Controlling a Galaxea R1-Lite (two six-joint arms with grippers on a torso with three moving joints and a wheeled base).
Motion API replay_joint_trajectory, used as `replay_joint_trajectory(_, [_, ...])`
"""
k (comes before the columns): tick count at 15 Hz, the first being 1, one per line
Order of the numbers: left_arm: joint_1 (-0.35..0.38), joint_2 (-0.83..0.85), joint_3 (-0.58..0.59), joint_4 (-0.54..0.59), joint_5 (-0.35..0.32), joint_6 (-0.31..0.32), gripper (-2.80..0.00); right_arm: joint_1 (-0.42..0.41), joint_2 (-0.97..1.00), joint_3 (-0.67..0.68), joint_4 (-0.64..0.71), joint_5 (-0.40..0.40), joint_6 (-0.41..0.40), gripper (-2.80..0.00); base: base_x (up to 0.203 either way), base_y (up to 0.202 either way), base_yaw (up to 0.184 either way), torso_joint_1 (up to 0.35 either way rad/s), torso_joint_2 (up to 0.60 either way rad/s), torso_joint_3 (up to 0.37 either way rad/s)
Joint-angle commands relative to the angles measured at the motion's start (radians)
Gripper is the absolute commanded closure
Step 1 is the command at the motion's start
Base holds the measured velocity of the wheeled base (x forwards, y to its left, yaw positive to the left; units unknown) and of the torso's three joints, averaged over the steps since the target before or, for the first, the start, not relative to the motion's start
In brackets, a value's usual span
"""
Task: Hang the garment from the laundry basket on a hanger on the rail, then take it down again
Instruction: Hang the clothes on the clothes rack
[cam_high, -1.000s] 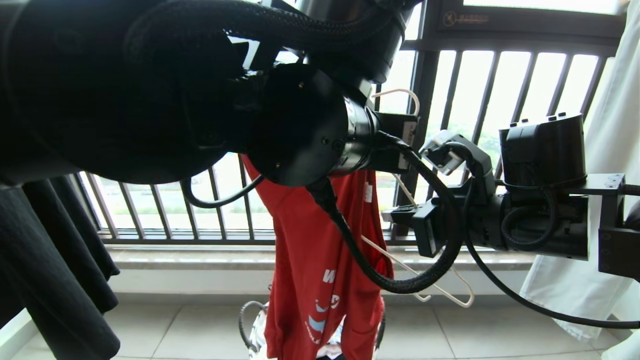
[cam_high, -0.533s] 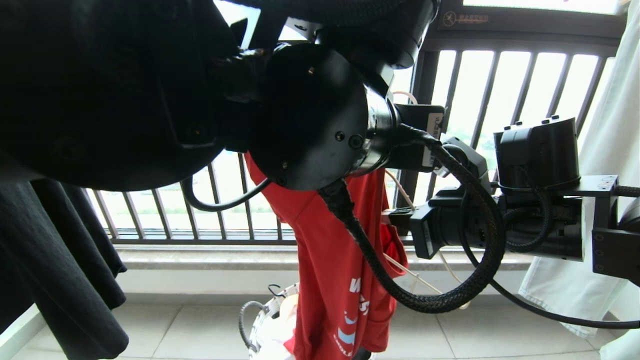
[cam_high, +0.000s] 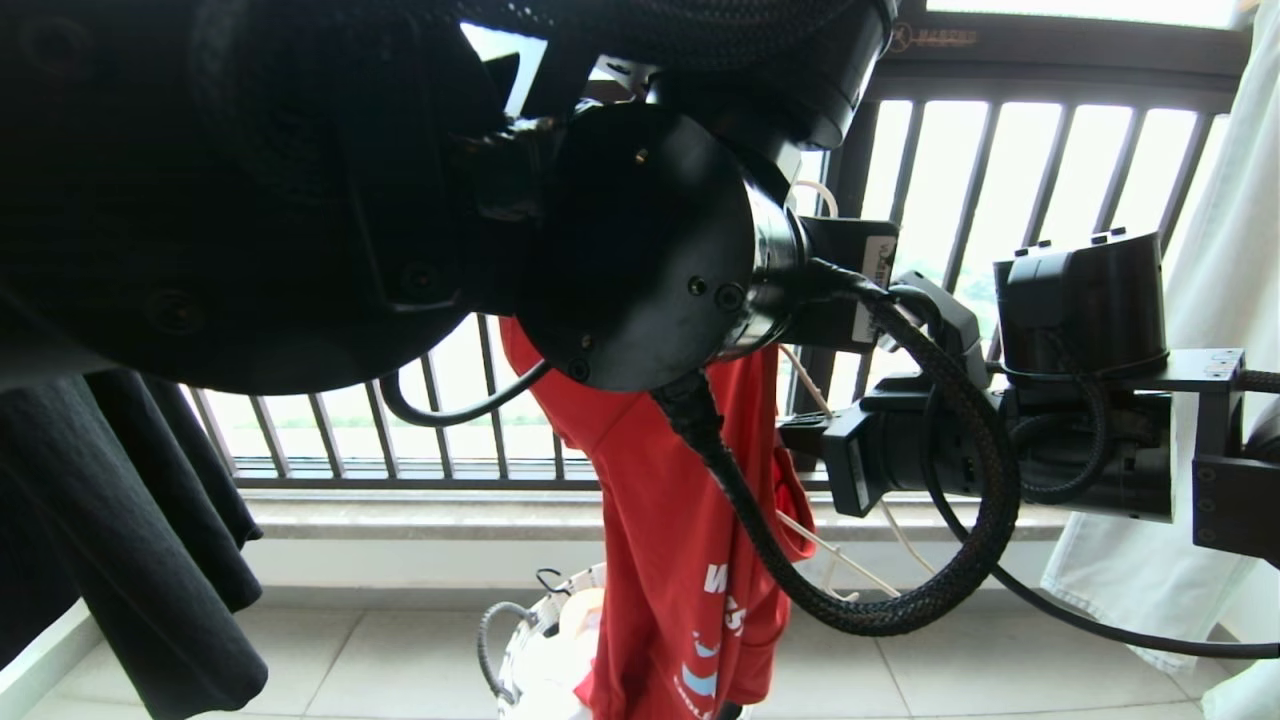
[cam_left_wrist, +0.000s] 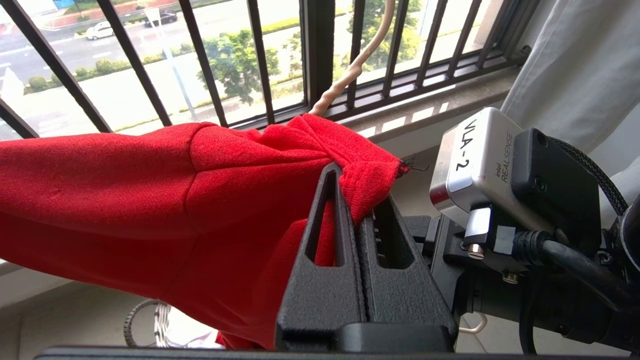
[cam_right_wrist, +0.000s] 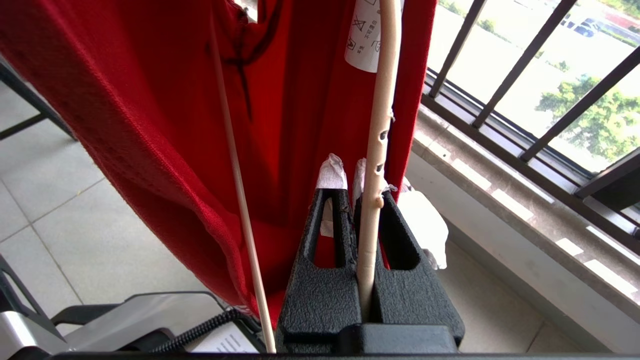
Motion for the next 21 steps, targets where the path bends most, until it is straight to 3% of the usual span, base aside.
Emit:
replay_joint_trajectory(1, [0.000, -0.003, 0.001, 0.008, 0.005, 0.003, 0.00, 0.000, -0.006, 0.000, -0.002, 0.001, -0.001, 0.00, 0.000, 0.000, 0.000, 0.000, 0.00, 0.000])
replay_joint_trajectory(7, [-0.004, -0.026, 0.001, 0.054, 0.008, 0.016, 0.00, 0.000, -0.018, 0.001, -0.001, 0.001, 0.000, 0.00, 0.000, 0.000, 0.000, 0.000, 0.00, 0.000])
replay_joint_trajectory(8, [-0.003, -0.023, 0.001, 0.054, 0.009, 0.016, -2.80, 0.000, -0.022, 0.001, 0.000, 0.001, 0.000, 0.00, 0.000, 0.000, 0.000, 0.000, 0.00, 0.000])
replay_joint_trajectory(12, [-0.004, -0.034, 0.002, 0.060, 0.013, 0.016, -2.80, 0.000, -0.025, 0.001, 0.000, 0.001, -0.001, 0.00, 0.000, 0.000, 0.000, 0.000, 0.00, 0.000])
replay_joint_trajectory(14, [-0.005, -0.051, 0.005, 0.064, 0.051, 0.020, -2.80, 0.000, -0.025, 0.003, 0.000, 0.001, -0.001, 0.00, 0.000, 0.000, 0.000, 0.000, 0.00, 0.000])
replay_joint_trajectory(19, [0.000, -0.186, 0.011, 0.202, 0.085, 0.036, -2.80, 0.002, -0.038, 0.004, 0.003, 0.001, -0.001, 0.00, 0.000, 0.000, 0.000, 0.000, 0.00, 0.000])
replay_joint_trajectory(20, [0.005, -0.201, 0.012, 0.229, 0.099, 0.036, 0.00, 0.002, -0.042, 0.004, 0.004, 0.001, -0.001, 0.00, 0.000, 0.000, 0.000, 0.000, 0.00, 0.000])
replay_joint_trajectory(21, [0.013, -0.214, 0.012, 0.246, 0.102, 0.036, 0.00, 0.002, -0.043, 0.004, 0.004, 0.002, -0.001, 0.00, 0.000, 0.000, 0.000, 0.000, 0.00, 0.000])
